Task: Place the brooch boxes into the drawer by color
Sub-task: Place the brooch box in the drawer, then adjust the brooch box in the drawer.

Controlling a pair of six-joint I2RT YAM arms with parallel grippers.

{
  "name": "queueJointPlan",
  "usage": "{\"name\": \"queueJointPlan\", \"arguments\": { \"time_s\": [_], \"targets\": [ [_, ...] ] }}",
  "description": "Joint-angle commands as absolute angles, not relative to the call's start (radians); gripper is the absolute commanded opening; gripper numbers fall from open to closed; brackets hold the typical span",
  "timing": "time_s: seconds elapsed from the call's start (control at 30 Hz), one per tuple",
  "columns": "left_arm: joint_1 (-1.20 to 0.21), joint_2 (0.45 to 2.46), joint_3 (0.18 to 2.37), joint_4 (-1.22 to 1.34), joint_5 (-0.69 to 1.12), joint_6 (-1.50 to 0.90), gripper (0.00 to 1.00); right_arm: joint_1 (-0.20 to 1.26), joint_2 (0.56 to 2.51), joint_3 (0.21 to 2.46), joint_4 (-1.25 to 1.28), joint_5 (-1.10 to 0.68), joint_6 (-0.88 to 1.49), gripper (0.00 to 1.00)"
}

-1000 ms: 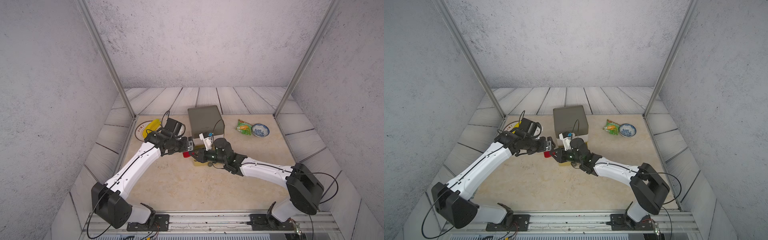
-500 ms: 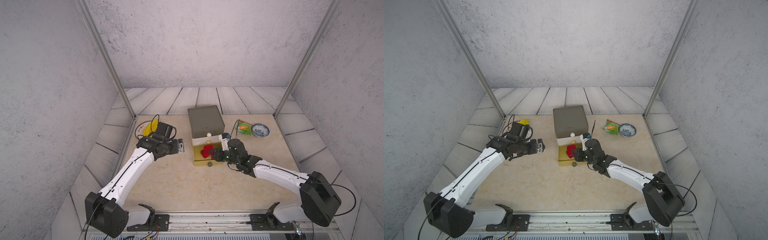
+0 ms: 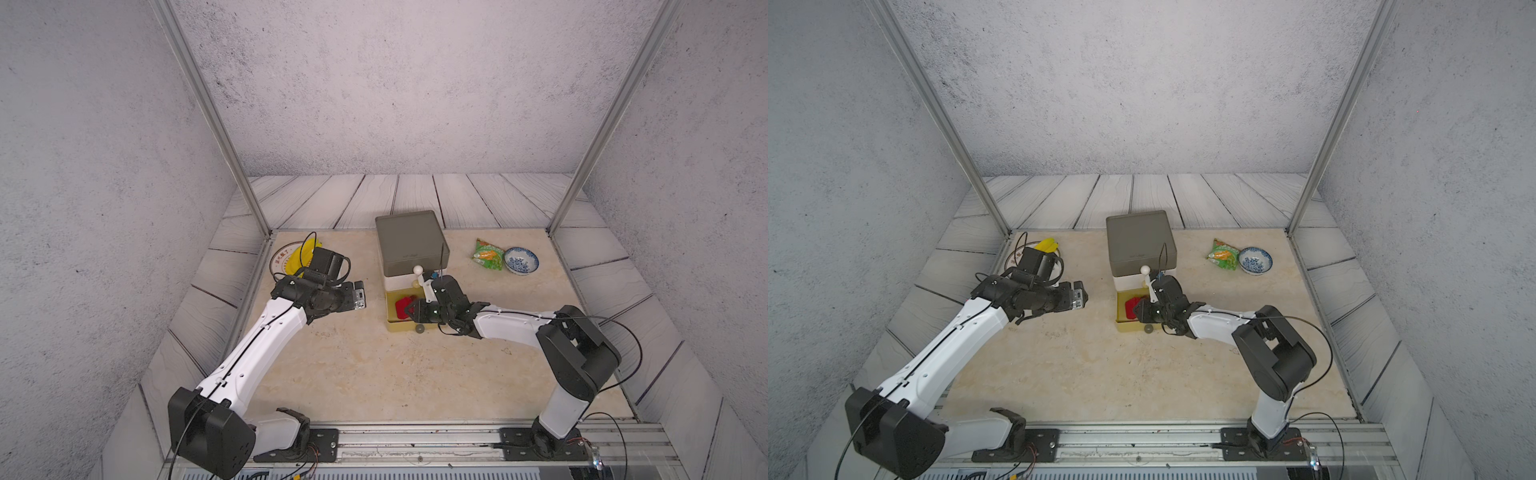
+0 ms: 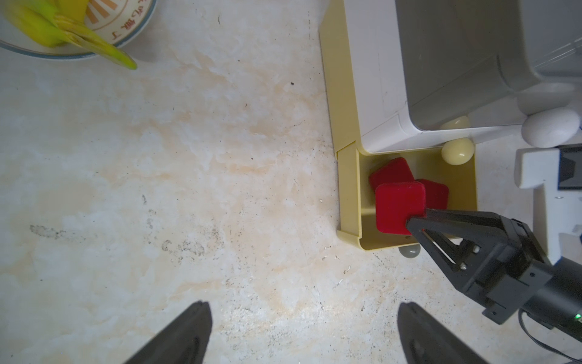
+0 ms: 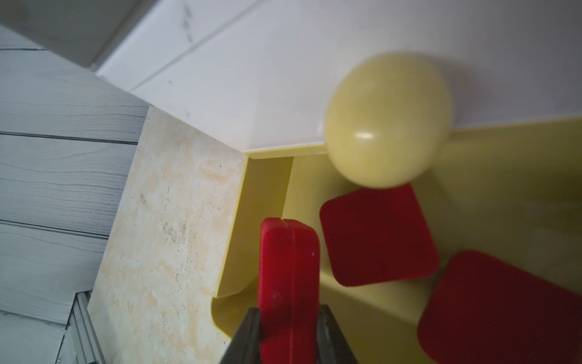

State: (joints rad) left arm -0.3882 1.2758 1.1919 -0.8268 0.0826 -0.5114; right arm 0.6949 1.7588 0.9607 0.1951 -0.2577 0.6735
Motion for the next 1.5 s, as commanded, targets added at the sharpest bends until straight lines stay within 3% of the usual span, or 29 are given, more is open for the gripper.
{"name": "queueJointPlan", "arguments": {
  "time_s": [0.0, 0.2, 0.4, 0.63, 0.7, 0.9, 1.03, 1.47],
  "targets": [
    [-0.377, 1.253, 1.182, -0.836, 0.085, -0.494, 0.98, 0.704, 1.786, 1.010, 0.242, -0.283, 0.686, 0.12],
    [-0.372, 1.250, 1.181, -0.841, 0.086, -0.488, 0.98, 0.719, 1.833, 1.037, 0.248, -0.286, 0.701, 0.15],
    [-0.370, 1.246, 1.177, -0.847, 0.086, -0.484, 0.98, 0.721, 1.804, 1.024, 0.214, -0.241, 0.684, 0.48],
    [-0.370, 1.250, 1.181, -0.845, 0.097, -0.485, 0.99, 0.721, 1.707, 1.018, 0.109, -0.181, 0.621, 0.55],
    [-0.369, 1.250, 1.180, -0.844, 0.100, -0.486, 0.98, 0.721, 1.683, 1.013, 0.086, -0.172, 0.604, 0.51],
    [-0.370, 1.252, 1.180, -0.840, 0.101, -0.488, 0.99, 0.748, 1.657, 1.001, 0.099, -0.183, 0.599, 0.17],
    [-0.370, 1.254, 1.188, -0.844, 0.106, -0.489, 0.99, 0.762, 1.701, 1.009, 0.143, -0.186, 0.623, 0.02],
    [-0.368, 1.241, 1.193, -0.872, 0.086, -0.481, 0.98, 0.767, 1.797, 1.044, 0.142, -0.083, 0.612, 0.00]
  ]
}}
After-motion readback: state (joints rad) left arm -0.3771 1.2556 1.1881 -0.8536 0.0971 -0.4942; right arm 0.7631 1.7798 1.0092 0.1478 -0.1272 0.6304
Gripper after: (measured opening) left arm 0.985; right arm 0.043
